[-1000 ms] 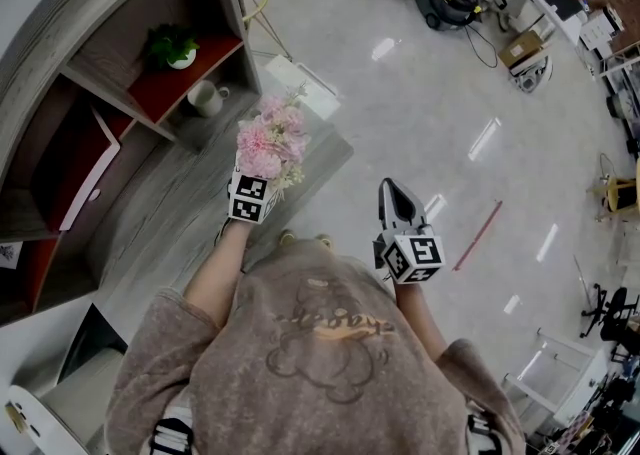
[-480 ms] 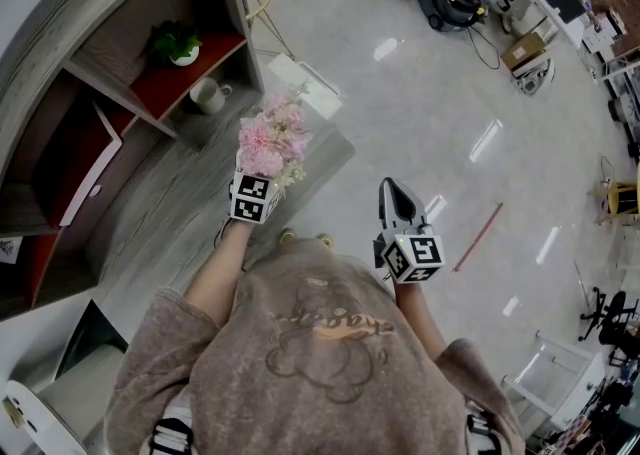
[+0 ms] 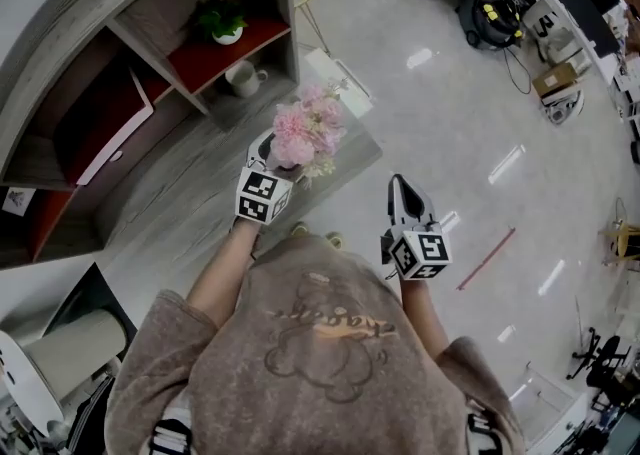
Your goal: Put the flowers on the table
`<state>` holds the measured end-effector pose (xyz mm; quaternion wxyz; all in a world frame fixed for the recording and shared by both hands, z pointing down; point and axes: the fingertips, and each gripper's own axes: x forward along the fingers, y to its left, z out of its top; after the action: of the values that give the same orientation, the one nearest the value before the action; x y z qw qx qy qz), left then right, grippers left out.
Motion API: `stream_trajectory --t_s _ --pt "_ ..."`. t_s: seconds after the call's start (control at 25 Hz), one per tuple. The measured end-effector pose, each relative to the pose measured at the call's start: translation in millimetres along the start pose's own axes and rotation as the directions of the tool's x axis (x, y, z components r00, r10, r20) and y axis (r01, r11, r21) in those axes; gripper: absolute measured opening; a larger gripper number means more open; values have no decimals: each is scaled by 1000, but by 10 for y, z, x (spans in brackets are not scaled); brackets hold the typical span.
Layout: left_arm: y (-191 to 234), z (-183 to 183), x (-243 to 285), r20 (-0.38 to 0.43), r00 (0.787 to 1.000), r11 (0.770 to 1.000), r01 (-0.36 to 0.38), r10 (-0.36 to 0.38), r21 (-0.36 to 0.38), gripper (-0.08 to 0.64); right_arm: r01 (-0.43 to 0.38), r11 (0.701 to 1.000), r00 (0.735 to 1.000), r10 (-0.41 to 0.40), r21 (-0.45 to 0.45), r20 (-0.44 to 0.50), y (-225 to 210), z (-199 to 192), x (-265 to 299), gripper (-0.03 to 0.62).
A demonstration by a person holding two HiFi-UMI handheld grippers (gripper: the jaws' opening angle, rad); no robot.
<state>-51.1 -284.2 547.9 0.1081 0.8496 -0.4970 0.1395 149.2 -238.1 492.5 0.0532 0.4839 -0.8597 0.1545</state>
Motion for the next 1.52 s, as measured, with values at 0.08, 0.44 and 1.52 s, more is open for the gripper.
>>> stream_trajectory --t_s 0.08,0.44,1.52 --pt "5 18 -114 8 1000 1000 -8 8 -8 405 -28 1000 1000 28 -2 -2 60 -11 61 -12" --pt "87 190 -677 73 994 994 -78 83 -74 405 -142 990 990 142 -25 -24 391 -53 278 -12" --pt "13 217 -1313 169 959 968 -205 229 -146 17 -139 987 990 139 -75 -6 482 -4 113 -12"
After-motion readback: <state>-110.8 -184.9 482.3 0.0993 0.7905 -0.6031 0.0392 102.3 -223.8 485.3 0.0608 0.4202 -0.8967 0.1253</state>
